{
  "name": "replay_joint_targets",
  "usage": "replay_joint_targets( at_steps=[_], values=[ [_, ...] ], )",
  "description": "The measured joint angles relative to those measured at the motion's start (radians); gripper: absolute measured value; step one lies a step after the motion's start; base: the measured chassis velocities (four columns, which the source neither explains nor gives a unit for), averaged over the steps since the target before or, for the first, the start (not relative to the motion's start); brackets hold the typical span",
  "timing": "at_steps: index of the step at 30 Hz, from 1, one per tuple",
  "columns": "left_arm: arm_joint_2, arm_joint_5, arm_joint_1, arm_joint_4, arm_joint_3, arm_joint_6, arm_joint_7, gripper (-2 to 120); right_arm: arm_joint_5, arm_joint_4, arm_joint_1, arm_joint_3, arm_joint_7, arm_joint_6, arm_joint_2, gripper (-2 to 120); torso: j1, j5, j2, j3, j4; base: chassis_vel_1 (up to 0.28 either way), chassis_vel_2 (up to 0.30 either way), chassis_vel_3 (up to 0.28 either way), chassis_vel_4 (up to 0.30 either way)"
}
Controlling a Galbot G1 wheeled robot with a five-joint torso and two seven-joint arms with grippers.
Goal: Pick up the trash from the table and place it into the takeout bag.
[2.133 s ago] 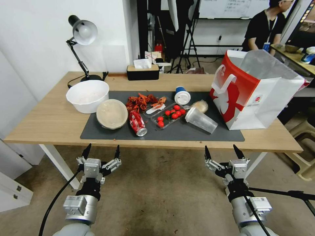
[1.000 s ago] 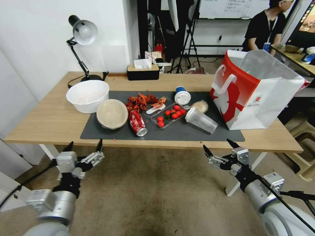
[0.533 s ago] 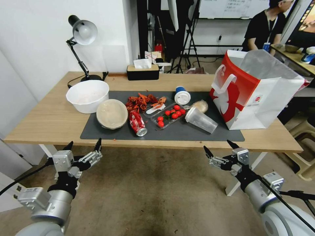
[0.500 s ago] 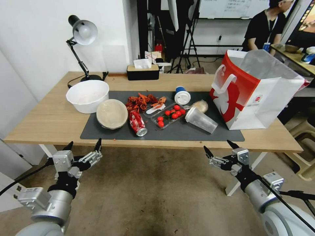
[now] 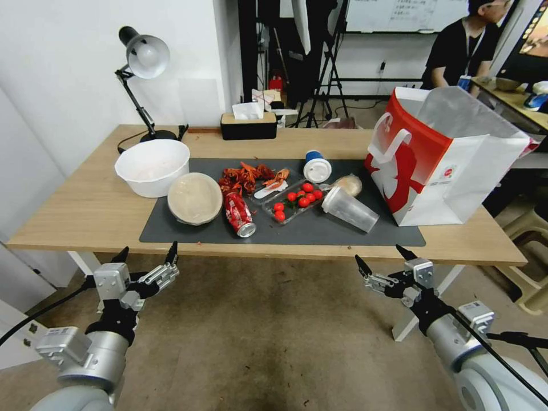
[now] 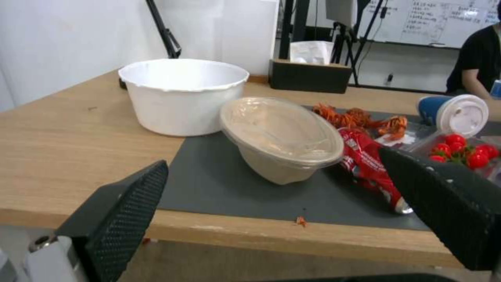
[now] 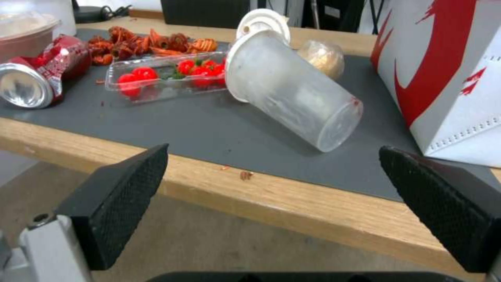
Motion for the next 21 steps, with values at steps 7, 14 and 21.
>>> replay_joint_targets(
  at_steps=[7, 14, 21],
  values=[
    [-0.003, 0.003, -0.005, 0.010, 0.003, -0.006, 0.001, 100, 0.005, 0.004, 0.001, 0.003, 0.004, 0.000, -0.002, 100, 0.000, 0.0000, 0.000, 0.000, 0.0000, 0.000, 0.000, 0.000, 0.000],
    [-0.007, 0.007, -0.009, 0.019, 0.008, -0.022, 0.005, 100, 0.028, 0.009, 0.007, 0.003, 0.014, -0.001, -0.003, 100, 0.000, 0.0000, 0.000, 0.000, 0.0000, 0.000, 0.000, 0.000, 0.000],
    [-0.019, 0.020, -0.017, 0.039, 0.024, -0.031, 0.011, 100, 0.075, 0.022, 0.029, 0.003, 0.033, -0.014, -0.008, 100, 0.000, 0.0000, 0.000, 0.000, 0.0000, 0.000, 0.000, 0.000, 0.000]
  ],
)
